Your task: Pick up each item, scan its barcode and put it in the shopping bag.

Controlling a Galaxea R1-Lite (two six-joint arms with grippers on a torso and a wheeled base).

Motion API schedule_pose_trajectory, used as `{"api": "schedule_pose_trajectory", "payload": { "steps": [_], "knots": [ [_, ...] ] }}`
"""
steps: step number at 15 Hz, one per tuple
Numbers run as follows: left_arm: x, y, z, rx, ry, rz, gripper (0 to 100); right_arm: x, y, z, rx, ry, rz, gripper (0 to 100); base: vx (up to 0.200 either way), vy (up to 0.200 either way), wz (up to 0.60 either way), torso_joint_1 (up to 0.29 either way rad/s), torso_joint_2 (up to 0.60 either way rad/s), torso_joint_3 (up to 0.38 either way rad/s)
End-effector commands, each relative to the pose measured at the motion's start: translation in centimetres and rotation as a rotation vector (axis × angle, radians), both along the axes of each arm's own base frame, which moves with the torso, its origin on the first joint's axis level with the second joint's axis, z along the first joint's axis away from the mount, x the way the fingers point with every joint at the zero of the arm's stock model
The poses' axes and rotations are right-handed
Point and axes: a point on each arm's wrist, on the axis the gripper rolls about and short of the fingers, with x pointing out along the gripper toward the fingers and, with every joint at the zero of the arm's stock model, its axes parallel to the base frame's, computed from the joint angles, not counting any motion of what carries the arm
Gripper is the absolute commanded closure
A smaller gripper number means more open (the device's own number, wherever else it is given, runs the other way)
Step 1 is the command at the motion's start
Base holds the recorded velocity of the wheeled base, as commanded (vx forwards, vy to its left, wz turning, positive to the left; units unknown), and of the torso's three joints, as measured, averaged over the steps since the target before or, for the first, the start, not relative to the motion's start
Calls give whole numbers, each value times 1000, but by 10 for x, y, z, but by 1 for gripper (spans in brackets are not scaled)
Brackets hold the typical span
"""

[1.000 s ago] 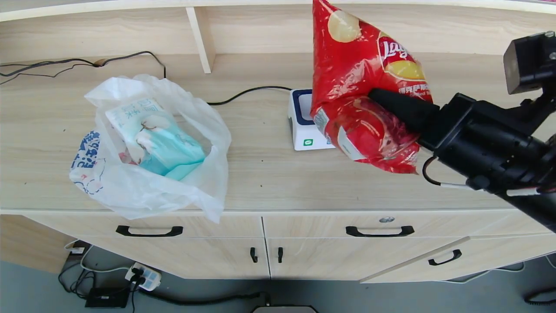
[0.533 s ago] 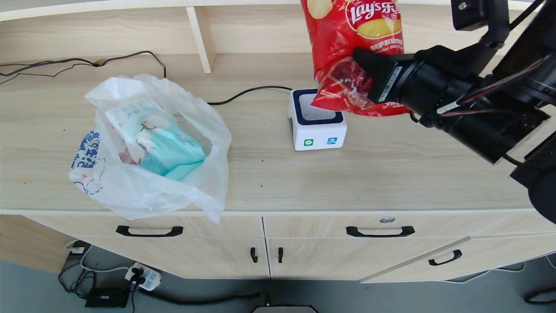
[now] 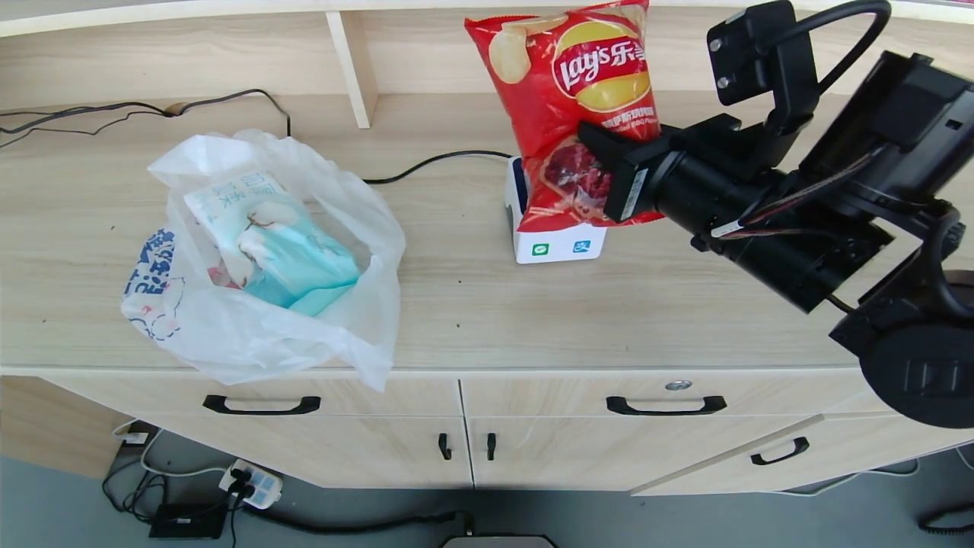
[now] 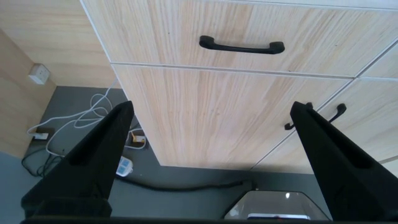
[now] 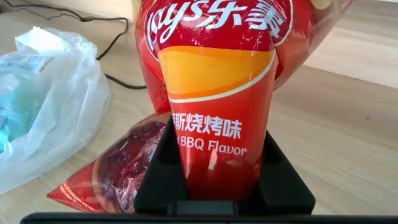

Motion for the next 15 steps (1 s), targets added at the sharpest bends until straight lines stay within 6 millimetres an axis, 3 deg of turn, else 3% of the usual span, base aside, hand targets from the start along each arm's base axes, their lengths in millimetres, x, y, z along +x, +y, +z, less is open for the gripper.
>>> {"api": "schedule_pose_trajectory", "payload": {
  "steps": [1,4,7,10,12,15],
  "knots": [
    [0,0,0,-3,3,0,0,-5,0,3,10,-1,12,100,0,0,0,0,0,0],
    [0,0,0,-2,5,1,0,-8,1,-2,-13,7,20,100,0,0,0,0,0,0],
    [0,0,0,-2,6,1,0,-16,9,0,22,18,60,100,0,0,600,2,4,2],
    [0,0,-1,-2,8,1,0,-19,7,15,60,-12,66,100,0,0,600,4,2,-2],
    [0,0,-1,-2,8,1,0,-22,19,25,84,-33,100,100,0,0,600,2,5,0],
    [0,0,0,-2,6,1,0,-18,23,18,82,-5,100,100,0,0,600,1,5,-1]
  ]
}}
